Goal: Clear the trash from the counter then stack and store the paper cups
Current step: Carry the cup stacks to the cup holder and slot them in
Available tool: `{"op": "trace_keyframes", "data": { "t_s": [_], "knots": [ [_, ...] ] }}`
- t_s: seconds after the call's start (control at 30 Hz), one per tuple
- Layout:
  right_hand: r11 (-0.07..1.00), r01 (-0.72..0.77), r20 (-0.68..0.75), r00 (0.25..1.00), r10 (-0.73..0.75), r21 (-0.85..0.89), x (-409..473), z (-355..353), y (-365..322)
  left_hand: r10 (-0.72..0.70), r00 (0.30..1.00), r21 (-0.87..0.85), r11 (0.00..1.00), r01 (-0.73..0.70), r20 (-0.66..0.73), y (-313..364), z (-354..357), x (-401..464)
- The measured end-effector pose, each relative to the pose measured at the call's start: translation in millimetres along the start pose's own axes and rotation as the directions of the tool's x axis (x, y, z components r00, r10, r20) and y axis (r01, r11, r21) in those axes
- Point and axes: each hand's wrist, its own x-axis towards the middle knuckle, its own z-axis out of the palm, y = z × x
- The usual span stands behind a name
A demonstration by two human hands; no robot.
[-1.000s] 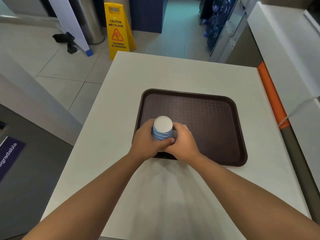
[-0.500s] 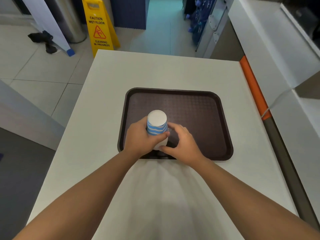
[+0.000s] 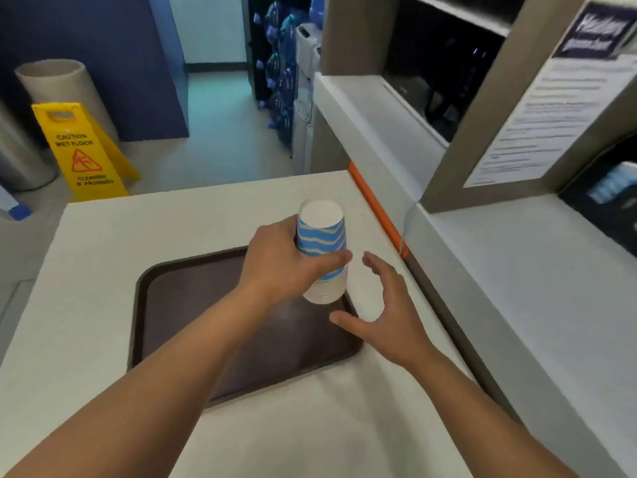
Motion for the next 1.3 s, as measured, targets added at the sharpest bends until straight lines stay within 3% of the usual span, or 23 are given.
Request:
{"op": "trace_keyframes", "data": {
  "t_s": [0.3,0.43,0.6,0.8,1.0,1.3],
  "knots": [
    [0.939,-0.227,-0.349,0.928,0.128,-0.259,-13,-228,60,0.305,0.92,-0.151,0.95,-0.274,0.246,186,165,65],
    [0.851,-0.342,-0.505,0.856,0.108,-0.398,-14,-334,88,0.386,0.88,-0.204,0.919,-0.338,0.277,257,244,91],
    [0.778,-0.381,-0.559,0.828,0.046,-0.5,7,-420,114,0.426,0.863,-0.225,0.9,-0.374,0.271,320,320,122],
    [0.748,-0.351,-0.443,0.893,0.085,-0.563,41,-446,151,0.442,0.856,-0.231,0.892,-0.388,0.27,366,370,168],
    [0.67,-0.424,-0.436,0.885,0.164,-0.609,48,-444,186,0.471,0.843,-0.193,0.881,-0.432,0.262,395,406,211],
    [0.644,-0.38,-0.405,0.907,0.118,-0.664,46,-440,210,0.45,0.86,-0.092,0.892,-0.442,0.24,402,460,249]
  ]
}}
